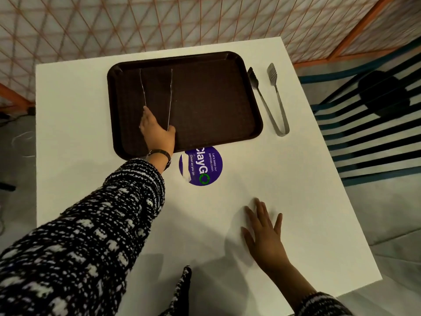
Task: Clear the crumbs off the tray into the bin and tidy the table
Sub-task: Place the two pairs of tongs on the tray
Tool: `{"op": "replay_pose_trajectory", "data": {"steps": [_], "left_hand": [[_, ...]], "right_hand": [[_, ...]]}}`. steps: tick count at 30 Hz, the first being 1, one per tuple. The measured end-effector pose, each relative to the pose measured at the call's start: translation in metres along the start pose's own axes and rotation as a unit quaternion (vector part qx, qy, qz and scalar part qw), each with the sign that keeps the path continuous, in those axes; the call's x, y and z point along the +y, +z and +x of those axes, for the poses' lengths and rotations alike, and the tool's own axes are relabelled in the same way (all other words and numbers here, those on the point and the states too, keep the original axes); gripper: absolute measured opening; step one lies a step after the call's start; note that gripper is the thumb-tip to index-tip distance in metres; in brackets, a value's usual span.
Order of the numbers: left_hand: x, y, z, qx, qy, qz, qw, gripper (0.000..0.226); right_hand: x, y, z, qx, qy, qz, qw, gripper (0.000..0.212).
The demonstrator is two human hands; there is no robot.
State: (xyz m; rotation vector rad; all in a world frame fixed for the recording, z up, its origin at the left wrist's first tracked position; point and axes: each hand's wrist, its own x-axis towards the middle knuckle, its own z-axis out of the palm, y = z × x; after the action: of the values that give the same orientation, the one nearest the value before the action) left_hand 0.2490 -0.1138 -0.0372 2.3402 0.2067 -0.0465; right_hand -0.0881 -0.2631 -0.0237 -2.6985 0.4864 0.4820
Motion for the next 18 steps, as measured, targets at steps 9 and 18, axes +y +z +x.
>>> {"op": "replay_pose_trajectory", "data": {"steps": [9, 18], "left_hand": [[-0.009, -0.021, -0.019, 0.022, 0.034, -0.02, 0.999, 0.072], [-0.085, -0.046, -0.084, 0.044, -0.022, 0.155, 0.987, 0.066]], "right_hand": [[0.01, -0.037, 0.035, 0.037, -0.013, 0.008, 0.999, 0.058], [0.036, -0.125, 0.18, 0.13, 0.055, -0.072, 0.987, 0.056]]}}
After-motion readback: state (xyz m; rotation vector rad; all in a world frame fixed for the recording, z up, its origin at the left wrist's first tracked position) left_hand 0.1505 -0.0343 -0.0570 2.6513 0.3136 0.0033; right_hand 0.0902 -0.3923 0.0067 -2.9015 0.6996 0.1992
